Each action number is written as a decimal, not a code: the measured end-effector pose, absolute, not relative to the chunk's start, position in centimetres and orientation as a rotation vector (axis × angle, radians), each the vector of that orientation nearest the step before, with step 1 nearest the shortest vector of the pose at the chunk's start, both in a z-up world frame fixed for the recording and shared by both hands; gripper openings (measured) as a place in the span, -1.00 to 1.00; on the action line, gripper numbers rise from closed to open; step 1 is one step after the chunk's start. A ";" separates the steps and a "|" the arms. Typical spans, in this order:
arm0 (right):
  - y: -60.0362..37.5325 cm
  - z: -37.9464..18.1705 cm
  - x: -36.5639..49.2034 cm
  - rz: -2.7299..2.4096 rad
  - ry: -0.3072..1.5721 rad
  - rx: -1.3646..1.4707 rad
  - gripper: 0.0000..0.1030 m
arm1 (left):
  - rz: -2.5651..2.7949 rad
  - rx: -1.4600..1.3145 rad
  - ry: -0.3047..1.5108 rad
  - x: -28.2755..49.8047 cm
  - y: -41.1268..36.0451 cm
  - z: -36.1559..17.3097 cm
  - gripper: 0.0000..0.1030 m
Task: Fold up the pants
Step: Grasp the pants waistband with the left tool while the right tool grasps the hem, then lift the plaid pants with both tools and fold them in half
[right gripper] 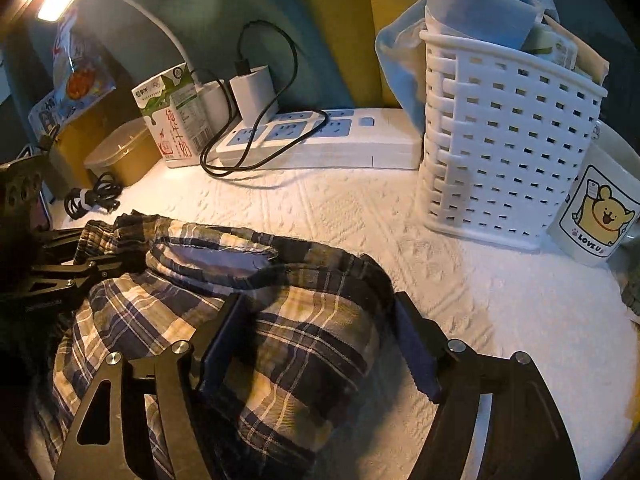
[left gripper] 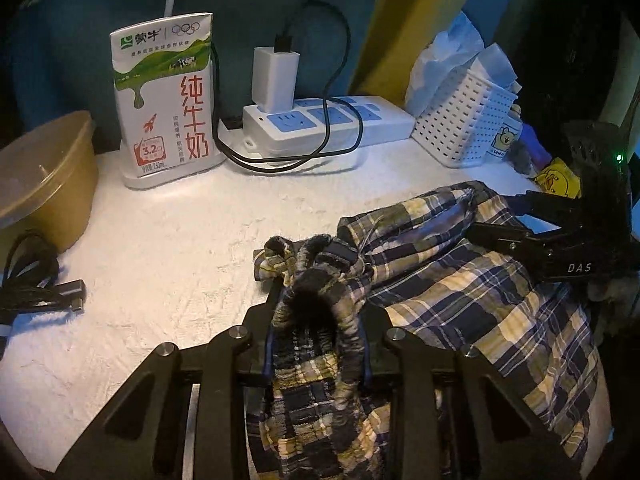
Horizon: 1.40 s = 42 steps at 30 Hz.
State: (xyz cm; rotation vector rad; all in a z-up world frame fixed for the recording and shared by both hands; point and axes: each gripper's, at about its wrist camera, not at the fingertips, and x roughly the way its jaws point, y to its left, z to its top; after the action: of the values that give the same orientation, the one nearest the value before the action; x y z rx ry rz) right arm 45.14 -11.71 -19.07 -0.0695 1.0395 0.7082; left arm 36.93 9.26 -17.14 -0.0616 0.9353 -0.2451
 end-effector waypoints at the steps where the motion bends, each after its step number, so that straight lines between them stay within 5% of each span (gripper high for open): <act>1: -11.7 -19.1 45.1 0.707 1.039 -0.072 0.45 | -0.243 -0.056 0.935 36.9 9.2 -17.2 -0.45; 7: -11.7 -18.9 45.2 0.711 1.038 -0.071 0.38 | -0.234 -0.010 0.921 36.6 8.3 -17.0 -0.55; 9: -11.5 -18.7 45.1 0.723 1.033 -0.077 0.00 | -0.230 0.004 0.914 36.5 8.1 -16.9 -0.59; 11: -11.2 -18.6 44.9 0.729 1.030 -0.093 -0.04 | -0.226 0.008 0.904 36.4 8.0 -16.7 -0.64; 15: -11.0 -18.2 44.4 0.738 1.009 -0.110 -0.57 | -0.210 0.016 0.880 35.8 7.6 -16.2 -0.68; 24: -10.9 -16.2 42.3 0.693 0.927 -0.137 -0.66 | -0.198 0.035 0.797 33.4 6.6 -12.5 -0.71; 42: -13.0 -3.0 34.5 0.660 0.632 -0.141 -0.66 | -0.205 0.003 0.591 26.0 7.2 -3.5 -0.71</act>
State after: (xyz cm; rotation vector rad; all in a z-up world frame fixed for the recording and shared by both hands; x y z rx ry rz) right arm 34.50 -12.98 -3.00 -0.1406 0.6323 0.6595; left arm 25.99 7.17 -3.52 0.0029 0.5907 -0.2047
